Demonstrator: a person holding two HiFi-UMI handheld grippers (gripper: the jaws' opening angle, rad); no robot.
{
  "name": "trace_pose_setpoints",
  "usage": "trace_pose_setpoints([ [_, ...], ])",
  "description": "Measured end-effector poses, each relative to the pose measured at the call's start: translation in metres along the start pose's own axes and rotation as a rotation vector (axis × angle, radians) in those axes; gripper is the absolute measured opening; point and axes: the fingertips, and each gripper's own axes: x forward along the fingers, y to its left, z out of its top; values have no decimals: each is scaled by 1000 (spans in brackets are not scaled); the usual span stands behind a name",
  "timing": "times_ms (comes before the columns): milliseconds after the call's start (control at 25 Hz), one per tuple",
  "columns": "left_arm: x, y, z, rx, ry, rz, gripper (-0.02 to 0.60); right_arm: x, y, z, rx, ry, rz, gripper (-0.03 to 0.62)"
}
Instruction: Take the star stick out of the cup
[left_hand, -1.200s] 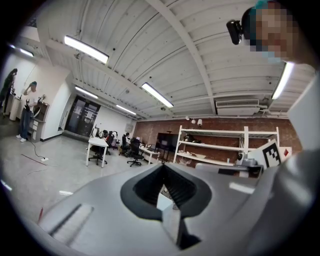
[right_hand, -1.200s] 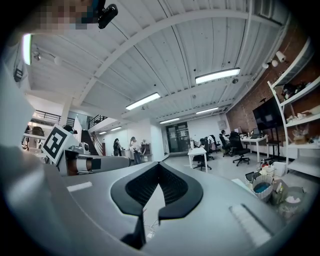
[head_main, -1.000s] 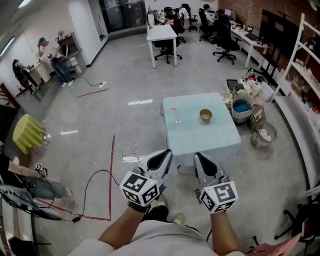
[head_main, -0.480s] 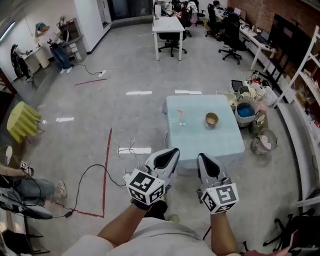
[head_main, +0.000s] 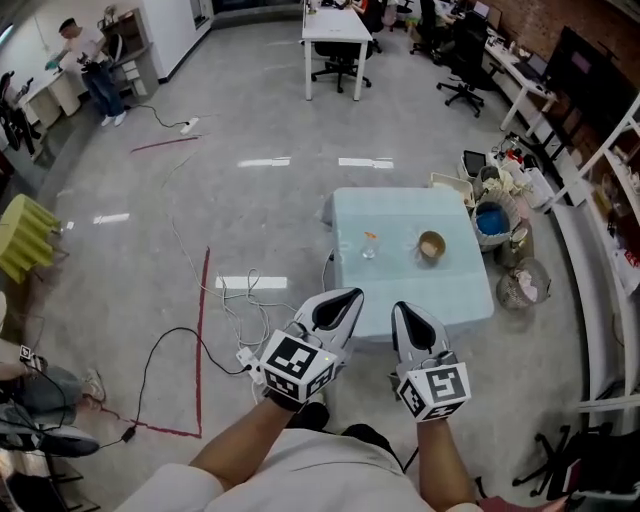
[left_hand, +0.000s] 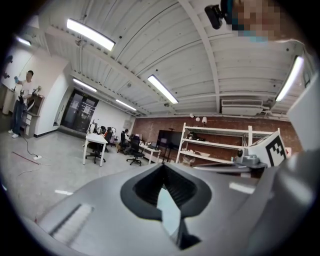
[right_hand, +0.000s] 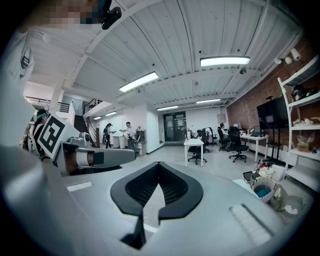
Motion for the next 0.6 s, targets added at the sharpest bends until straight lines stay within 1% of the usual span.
trace_pose_setpoints([
  [160,17,23,-14,-40,26,-13,6,27,-8,-17,-19,65,-26,12],
  [280,27,38,-24,-60,33,-21,6,45,-17,-30,-42,95,-39,12],
  [600,59,75,-46,-100,71,9,6,91,-45,-60,-83,160,-9,12],
])
